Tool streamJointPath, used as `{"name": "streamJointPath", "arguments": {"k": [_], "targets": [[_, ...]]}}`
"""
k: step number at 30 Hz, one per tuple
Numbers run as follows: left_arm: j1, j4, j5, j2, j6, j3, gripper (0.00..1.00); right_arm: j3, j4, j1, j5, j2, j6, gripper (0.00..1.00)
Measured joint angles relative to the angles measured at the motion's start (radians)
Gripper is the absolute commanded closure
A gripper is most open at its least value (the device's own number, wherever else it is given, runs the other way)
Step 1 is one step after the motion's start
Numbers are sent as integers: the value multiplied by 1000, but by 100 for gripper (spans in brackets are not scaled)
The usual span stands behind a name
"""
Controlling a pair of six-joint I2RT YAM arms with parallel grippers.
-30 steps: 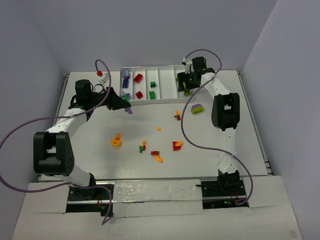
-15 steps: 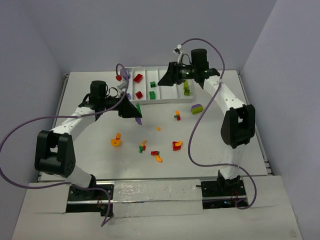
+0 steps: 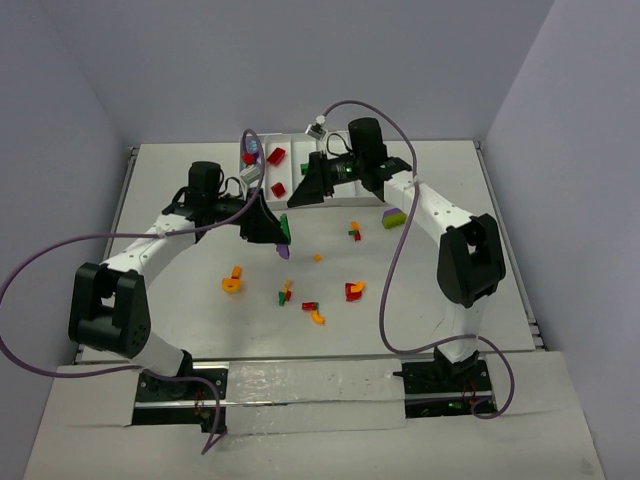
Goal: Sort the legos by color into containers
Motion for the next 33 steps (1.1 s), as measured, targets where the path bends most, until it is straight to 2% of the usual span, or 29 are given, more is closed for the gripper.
{"name": "streamJointPath", "arguments": {"k": [8,15,19,23,33], "targets": [[-2,5,5,0,-16,9,100,-26,-12,33,-33,0,-34,20],[-2,15,5,0,-35,9,100,-26,-133,62,-28,0,-162,22],[-2,18,4,0,-41,9,100,-26,-163,68,-24,0,-195,28],[-2,21,-3,0,-45,9,100,-26,-166,70,-24,0,-203,39],[-2,20,-19,0,-39,9,100,-26,-129,71,-26,0,-160,40]]}}
